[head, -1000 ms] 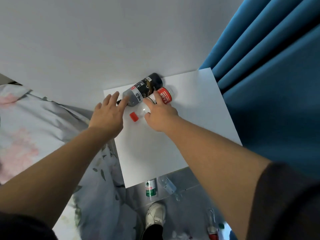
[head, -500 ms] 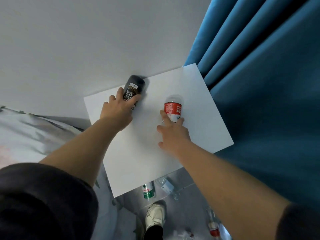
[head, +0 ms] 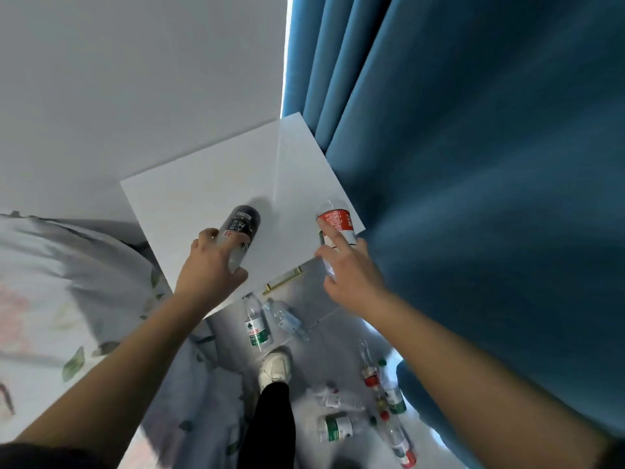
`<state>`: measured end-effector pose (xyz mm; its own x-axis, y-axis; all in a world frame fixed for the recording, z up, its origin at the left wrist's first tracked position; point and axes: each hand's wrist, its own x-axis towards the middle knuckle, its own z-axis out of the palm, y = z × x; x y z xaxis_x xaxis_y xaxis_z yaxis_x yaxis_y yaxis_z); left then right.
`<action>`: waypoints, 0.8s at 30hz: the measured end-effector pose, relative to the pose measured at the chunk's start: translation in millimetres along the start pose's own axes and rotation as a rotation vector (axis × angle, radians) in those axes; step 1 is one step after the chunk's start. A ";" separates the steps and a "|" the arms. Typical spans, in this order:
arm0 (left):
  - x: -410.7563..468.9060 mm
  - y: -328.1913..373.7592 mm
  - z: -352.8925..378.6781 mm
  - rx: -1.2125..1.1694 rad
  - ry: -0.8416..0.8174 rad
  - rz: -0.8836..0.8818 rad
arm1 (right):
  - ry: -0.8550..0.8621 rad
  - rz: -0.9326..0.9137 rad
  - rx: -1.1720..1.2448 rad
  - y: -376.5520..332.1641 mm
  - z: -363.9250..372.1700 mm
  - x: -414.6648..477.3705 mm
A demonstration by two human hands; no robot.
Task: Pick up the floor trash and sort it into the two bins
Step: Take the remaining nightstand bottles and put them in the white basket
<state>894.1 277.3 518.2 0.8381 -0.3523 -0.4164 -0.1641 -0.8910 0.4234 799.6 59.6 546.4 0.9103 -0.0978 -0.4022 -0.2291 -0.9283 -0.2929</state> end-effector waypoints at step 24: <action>-449.3 319.0 2.2 -0.514 0.073 0.823 | 0.944 0.336 0.583 44.0 -107.5 -583.7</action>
<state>464.0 150.7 838.6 0.5957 -0.7752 0.2104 -0.4803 -0.1339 0.8668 295.2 37.2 861.6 0.6123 -0.7651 0.1994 -0.4089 -0.5223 -0.7484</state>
